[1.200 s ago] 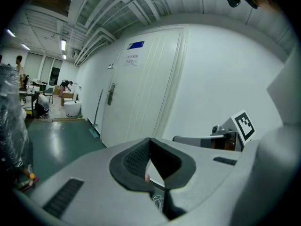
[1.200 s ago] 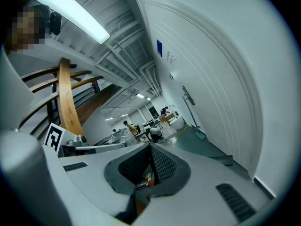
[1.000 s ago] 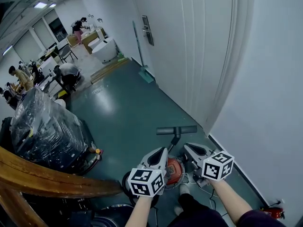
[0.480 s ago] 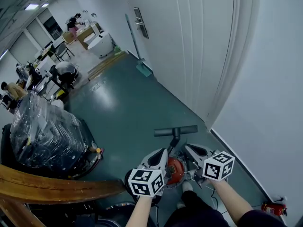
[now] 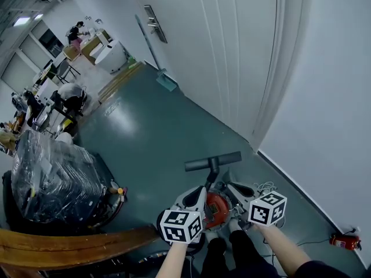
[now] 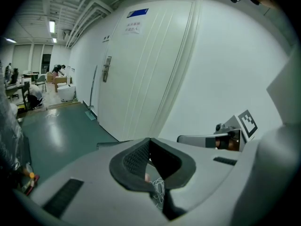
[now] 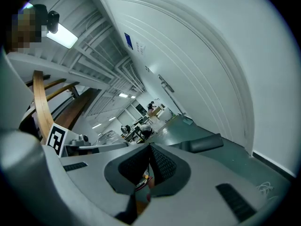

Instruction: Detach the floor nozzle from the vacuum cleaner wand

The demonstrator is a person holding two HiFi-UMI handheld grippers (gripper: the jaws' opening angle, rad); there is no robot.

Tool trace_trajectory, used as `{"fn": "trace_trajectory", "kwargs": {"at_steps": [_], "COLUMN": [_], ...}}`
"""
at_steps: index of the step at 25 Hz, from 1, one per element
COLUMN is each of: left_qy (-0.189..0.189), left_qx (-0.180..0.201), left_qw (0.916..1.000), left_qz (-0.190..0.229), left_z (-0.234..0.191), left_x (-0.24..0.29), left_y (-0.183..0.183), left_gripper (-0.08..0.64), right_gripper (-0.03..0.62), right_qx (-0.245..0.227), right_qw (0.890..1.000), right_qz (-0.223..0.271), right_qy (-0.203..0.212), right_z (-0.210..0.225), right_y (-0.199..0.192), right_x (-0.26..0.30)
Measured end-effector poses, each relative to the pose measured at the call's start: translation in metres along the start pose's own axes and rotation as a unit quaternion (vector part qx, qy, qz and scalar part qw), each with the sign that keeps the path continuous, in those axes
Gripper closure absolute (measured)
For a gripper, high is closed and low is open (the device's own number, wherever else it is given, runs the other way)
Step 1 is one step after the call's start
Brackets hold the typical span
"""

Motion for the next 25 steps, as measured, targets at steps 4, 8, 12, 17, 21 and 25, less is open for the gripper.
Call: {"fn": "trace_trajectory", "kwargs": {"at_steps": [4,8,12,17,21,25], "left_qy": [-0.026,-0.048,-0.058,-0.066,-0.072,-0.081], "left_qx": [0.008,0.018,0.023,0.027,0.026,0.032], "left_qw": [0.9995,0.9984,0.9974,0.9965,0.9958,0.9946], "left_qz": [-0.016,-0.026,-0.035,-0.045,-0.051,-0.056], "left_z": [-0.009,-0.014,-0.021,-0.036,-0.044,-0.048], "left_x": [0.017,0.027,0.036,0.054,0.068,0.079], "left_y": [-0.013,-0.023,-0.034,-0.052,-0.065,-0.073], "left_gripper": [0.555,0.555,0.555,0.555,0.555,0.555], "right_gripper": [0.575,0.575,0.575,0.575,0.575,0.574], "right_qx": [0.015,0.028,0.028,0.035,0.044,0.05], "right_qw": [1.0,0.999,0.998,0.998,0.997,0.997], "right_qz": [0.012,0.025,0.025,0.021,0.022,0.018], "right_qy": [-0.018,-0.033,-0.046,-0.051,-0.054,-0.061], "right_z": [0.015,0.023,0.031,0.044,0.056,0.065], "right_y": [-0.013,-0.023,-0.037,-0.055,-0.065,-0.073], "right_x": [0.004,0.005,0.011,0.025,0.035,0.04]}}
Point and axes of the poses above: the fingertips, and each gripper's own axes: x forward along the fingers, z to its right, y out of its top, the point moved 9 cm from there along -x, backward along the fingers, and after that the axes turned 14 degrees about x, right-handed, at the moved point
